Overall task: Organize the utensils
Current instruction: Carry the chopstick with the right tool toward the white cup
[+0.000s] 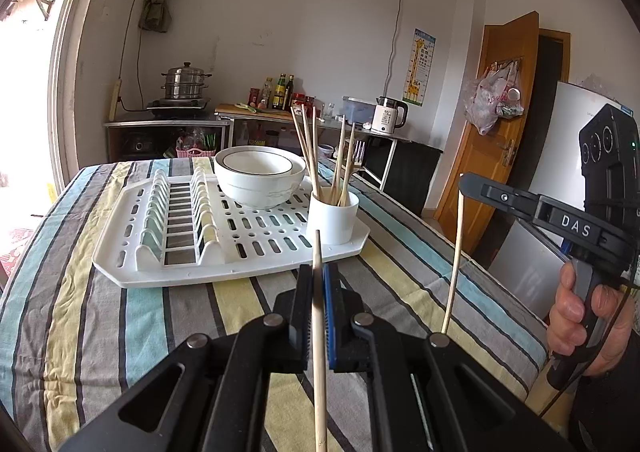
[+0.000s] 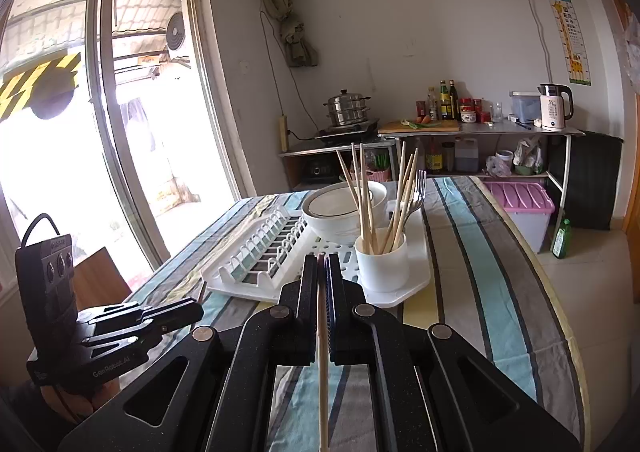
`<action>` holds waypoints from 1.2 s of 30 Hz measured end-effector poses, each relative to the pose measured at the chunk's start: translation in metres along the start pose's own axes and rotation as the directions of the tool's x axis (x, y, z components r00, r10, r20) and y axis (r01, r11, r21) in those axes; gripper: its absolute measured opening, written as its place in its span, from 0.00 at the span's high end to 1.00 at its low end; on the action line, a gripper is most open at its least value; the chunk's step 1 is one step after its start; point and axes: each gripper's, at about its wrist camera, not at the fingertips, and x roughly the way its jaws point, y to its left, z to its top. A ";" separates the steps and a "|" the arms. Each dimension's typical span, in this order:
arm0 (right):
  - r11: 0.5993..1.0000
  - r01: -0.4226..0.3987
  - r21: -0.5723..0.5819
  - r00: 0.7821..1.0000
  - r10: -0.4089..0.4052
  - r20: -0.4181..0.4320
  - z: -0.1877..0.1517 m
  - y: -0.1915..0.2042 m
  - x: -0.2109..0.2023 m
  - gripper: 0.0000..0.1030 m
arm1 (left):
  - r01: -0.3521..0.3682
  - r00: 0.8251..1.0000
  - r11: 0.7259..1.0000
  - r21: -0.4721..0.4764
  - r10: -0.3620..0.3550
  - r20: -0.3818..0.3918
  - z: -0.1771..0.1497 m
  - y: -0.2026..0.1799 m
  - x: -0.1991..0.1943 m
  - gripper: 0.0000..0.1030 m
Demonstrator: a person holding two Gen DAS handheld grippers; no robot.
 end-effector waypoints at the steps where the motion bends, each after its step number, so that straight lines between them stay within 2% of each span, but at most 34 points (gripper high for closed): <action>1: 1.000 0.000 0.001 1.000 0.000 0.000 0.000 0.000 0.000 0.97 | -0.003 1.000 1.000 -0.002 0.003 0.006 0.000 0.001 -0.001 0.94; 6: 1.000 -0.001 0.009 1.000 0.001 -0.002 0.000 0.000 0.000 0.97 | -0.026 0.999 1.000 -0.015 0.027 0.028 0.008 0.007 0.007 0.94; 12: 1.000 -0.003 0.000 1.000 0.003 -0.009 0.001 0.005 0.002 0.97 | -0.062 0.998 0.998 -0.021 0.062 -0.016 0.019 0.009 0.041 0.94; 18: 1.000 -0.007 0.002 1.000 0.007 -0.016 0.002 0.004 0.008 0.97 | -0.111 0.994 0.994 -0.006 0.111 0.001 0.030 0.012 0.062 0.94; 25: 1.000 -0.011 0.003 1.000 0.011 -0.016 0.001 0.002 0.009 0.97 | -0.106 0.994 0.994 -0.008 0.106 0.011 0.020 0.013 0.068 0.94; 36: 1.000 -0.008 0.008 1.000 0.008 -0.014 0.000 0.000 0.009 0.97 | -0.062 0.998 0.998 0.024 0.062 0.027 0.013 -0.001 0.048 0.94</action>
